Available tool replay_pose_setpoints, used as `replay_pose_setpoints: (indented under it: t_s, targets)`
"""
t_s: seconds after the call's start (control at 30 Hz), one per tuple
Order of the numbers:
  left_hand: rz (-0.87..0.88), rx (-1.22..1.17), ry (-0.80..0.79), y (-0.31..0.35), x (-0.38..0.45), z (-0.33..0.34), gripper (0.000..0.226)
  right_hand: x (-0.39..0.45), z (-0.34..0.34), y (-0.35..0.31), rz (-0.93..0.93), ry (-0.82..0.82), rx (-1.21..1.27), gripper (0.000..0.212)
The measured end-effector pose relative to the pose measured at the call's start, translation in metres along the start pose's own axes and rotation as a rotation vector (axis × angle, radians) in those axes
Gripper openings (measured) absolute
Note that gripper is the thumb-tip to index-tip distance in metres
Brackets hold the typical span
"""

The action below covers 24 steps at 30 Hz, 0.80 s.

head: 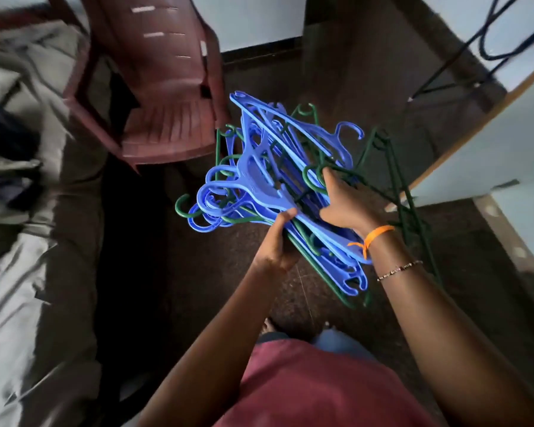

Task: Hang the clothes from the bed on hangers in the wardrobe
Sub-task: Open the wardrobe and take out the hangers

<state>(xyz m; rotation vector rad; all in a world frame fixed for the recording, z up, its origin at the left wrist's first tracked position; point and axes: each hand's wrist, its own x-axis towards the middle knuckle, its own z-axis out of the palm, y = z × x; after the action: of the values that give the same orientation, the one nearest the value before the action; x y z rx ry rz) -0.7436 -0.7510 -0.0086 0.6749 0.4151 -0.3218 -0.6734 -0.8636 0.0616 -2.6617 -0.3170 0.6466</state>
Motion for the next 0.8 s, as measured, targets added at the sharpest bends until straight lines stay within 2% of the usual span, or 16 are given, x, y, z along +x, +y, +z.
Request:
replay_pose_setpoints:
  t_s: [0.07, 0.1, 0.17, 0.27, 0.33, 0.47, 0.6, 0.7, 0.77, 0.8]
  targets:
    - [0.056, -0.028, 0.083, 0.033, -0.009, -0.022, 0.035, 0.024, 0.007, -0.042, -0.097, -0.004, -0.061, 0.060]
    - [0.075, -0.053, 0.122, 0.048, -0.012, -0.033, 0.032, 0.036, 0.011, -0.062, -0.149, -0.010, -0.090, 0.058]
    - [0.101, -0.107, 0.200, 0.078, -0.017, -0.053, 0.033, 0.060, 0.020, -0.101, -0.240, -0.039, -0.126, 0.054]
    - [0.182, -0.180, 0.241, 0.119, -0.020, -0.081, 0.053, 0.098, 0.035, -0.157, -0.367, -0.103, -0.139, 0.055]
    - [0.257, -0.215, 0.306, 0.149, -0.020, -0.098, 0.055, 0.124, 0.043, -0.194, -0.456, -0.103, -0.195, 0.053]
    - [0.385, -0.289, 0.477, 0.213, -0.020, -0.132, 0.027, 0.170, 0.051, -0.270, -0.607, -0.146, -0.259, 0.050]
    - [0.525, -0.366, 0.591, 0.265, -0.020, -0.170, 0.036, 0.215, 0.069, -0.345, -0.745, -0.231, -0.294, 0.053]
    - [0.637, -0.436, 0.613, 0.300, -0.028, -0.198, 0.012, 0.240, 0.092, -0.401, -0.834, -0.303, -0.328, 0.058]
    - [0.696, -0.488, 0.637, 0.324, -0.034, -0.227, 0.013, 0.254, 0.112, -0.442, -0.884, -0.346, -0.358, 0.061]
    - [0.708, -0.508, 0.657, 0.334, -0.036, -0.241, 0.020, 0.260, 0.120, -0.460, -0.901, -0.361, -0.367, 0.059]
